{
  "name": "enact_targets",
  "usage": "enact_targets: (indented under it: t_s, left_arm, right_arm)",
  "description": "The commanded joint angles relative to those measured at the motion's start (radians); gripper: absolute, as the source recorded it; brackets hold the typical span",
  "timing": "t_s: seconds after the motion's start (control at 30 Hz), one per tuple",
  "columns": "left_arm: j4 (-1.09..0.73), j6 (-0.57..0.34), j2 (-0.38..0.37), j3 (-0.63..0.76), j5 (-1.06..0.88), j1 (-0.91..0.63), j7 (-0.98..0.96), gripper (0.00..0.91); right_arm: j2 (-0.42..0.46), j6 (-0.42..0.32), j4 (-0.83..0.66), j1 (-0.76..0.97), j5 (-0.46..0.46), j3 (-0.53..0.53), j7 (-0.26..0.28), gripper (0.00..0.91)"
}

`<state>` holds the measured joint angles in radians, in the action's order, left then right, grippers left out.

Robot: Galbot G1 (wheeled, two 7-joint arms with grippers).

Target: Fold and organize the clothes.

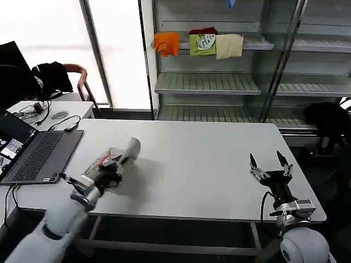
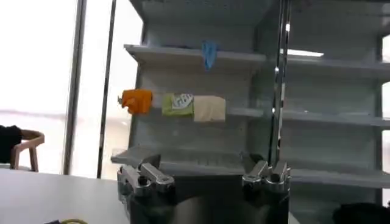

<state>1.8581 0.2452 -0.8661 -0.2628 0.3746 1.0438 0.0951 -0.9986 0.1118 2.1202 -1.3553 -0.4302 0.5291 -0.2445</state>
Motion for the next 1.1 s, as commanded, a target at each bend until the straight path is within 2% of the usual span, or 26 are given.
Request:
enact_targets:
  t_s: [0.03,0.07,0.17,0.2,0.23,0.27,0.47,0.57,0.67,0.77,0.8,0.83,1.0,1.1]
  left_arm:
    - [-0.035,-0.019,-0.105,0.238,-0.120,-0.087,-0.050,0.363]
    - [-0.045,-0.014,-0.108,0.247,-0.120,-0.092,-0.069,0.423]
    - [-0.060,0.030,-0.140,0.275,-0.116,-0.114,-0.146,0.443]
    - [-0.067,0.033,-0.154,0.280,-0.119,-0.126,-0.167,0.574]
    - [-0.070,0.035,-0.169,0.292,-0.120,-0.134,-0.195,0.846]
    - [-0.070,0.045,-0.181,0.305,-0.117,-0.147,-0.235,0.907]
    - [-0.023,0.088,-0.210,0.337,-0.099,-0.206,-0.366,0.907]
    - [0.048,0.123,-0.229,0.300,-0.051,-0.237,-0.437,0.907]
    - [0.148,0.184,-0.226,0.221,0.005,-0.239,-0.463,0.907]
    - [0.243,0.258,-0.173,0.143,-0.005,-0.179,-0.465,0.907]
    - [0.295,0.306,-0.150,0.111,-0.008,-0.125,-0.479,0.907]
    - [0.335,0.314,-0.134,0.090,-0.005,-0.083,-0.496,0.907]
    - [0.448,0.300,-0.126,-0.073,-0.041,0.145,-0.441,0.907]
    - [0.424,0.289,-0.150,-0.144,-0.047,0.184,-0.404,0.907]
  right_arm:
    - [-0.008,0.001,0.001,0.005,0.003,-0.008,0.001,0.907]
    - [-0.008,0.001,0.000,0.005,0.004,-0.009,0.001,0.907]
    - [-0.010,0.000,-0.002,0.005,0.006,-0.011,0.002,0.907]
    - [-0.011,0.000,-0.002,0.006,0.008,-0.013,0.002,0.907]
    - [-0.013,0.000,-0.003,0.007,0.011,-0.016,0.002,0.907]
    - [-0.014,0.001,-0.002,0.009,0.014,-0.018,0.002,0.907]
    - [-0.027,0.017,-0.005,0.033,0.025,-0.047,0.003,0.907]
    - [-0.037,0.030,-0.015,0.061,0.037,-0.083,0.007,0.907]
    - [-0.058,0.074,-0.037,0.118,0.034,-0.158,0.005,0.907]
    - [-0.097,0.114,-0.061,0.179,0.035,-0.248,-0.008,0.907]
    - [-0.107,0.129,-0.068,0.199,0.038,-0.288,-0.008,0.907]
    - [-0.116,0.135,-0.074,0.211,0.042,-0.318,-0.007,0.907]
    - [-0.197,0.216,-0.142,0.312,0.022,-0.462,-0.005,0.907]
    - [-0.232,0.276,-0.194,0.350,-0.025,-0.582,-0.006,0.907]
